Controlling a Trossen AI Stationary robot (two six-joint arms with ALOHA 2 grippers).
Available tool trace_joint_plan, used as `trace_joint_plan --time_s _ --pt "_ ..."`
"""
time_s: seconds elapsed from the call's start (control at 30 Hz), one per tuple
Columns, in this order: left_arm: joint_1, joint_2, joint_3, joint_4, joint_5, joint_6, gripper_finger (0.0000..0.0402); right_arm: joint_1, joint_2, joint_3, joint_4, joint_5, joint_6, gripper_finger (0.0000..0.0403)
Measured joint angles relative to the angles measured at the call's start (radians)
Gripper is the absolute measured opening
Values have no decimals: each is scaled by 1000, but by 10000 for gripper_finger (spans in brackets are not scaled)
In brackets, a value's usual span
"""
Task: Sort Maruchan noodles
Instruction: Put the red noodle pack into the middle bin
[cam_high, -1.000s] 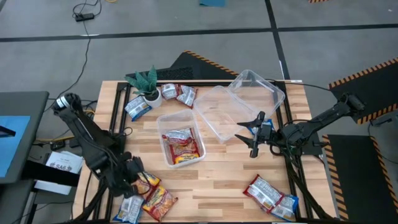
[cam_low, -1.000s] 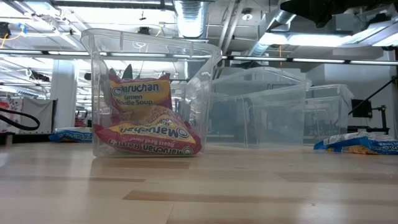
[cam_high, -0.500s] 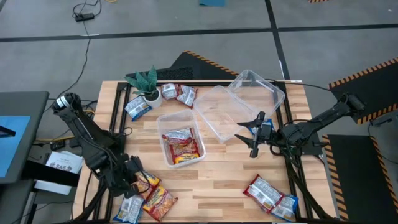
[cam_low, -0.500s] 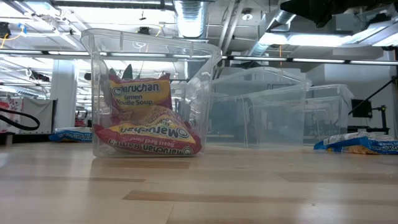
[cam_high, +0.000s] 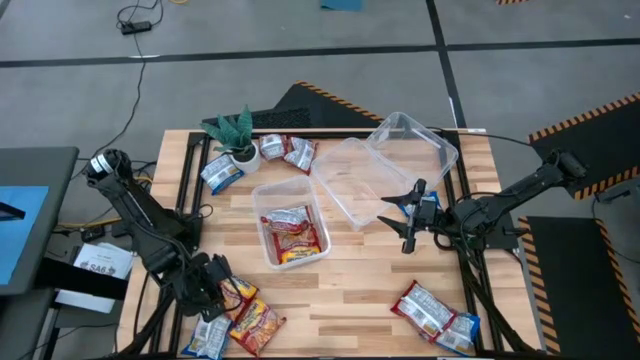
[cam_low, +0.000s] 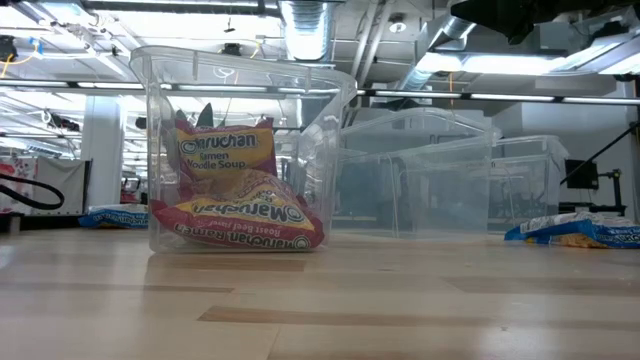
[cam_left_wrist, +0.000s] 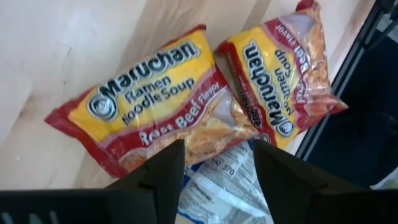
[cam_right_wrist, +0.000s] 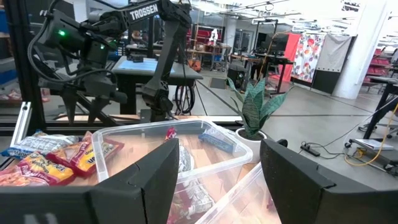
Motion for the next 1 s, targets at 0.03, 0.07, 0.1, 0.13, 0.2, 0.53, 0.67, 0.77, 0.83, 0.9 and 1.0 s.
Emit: trace_joint_plan --time_s 0.03,0.07,0.1,0.13,0.2,0.53,0.67,0.77,0.83,0.9,1.0 --pt "0 0 0 1 -13 6 179 0 0 0 0 0 0 248" --pt "0 0 0 0 -28 6 182 0 0 0 0 0 0 248" --pt "0 0 0 0 -38 5 182 0 0 0 0 0 0 248" --pt "0 0 0 -1 -44 5 182 0 0 0 0 0 0 248" --pt "2 0 0 -16 -61 24 181 0 0 0 0 0 0 248" --pt "69 0 0 17 47 -18 180 0 0 0 -2 0 0 248" --pt "62 0 0 72 57 -98 180 0 0 0 -7 0 0 248" --pt "46 23 4 69 58 -160 180 0 0 0 -15 0 0 248" --pt "32 62 15 37 76 -187 180 0 0 0 -21 0 0 248" --pt "27 116 36 -4 104 -203 180 0 0 0 -21 0 0 248" --pt "26 203 92 -116 119 -199 180 0 0 0 -21 0 0 248"
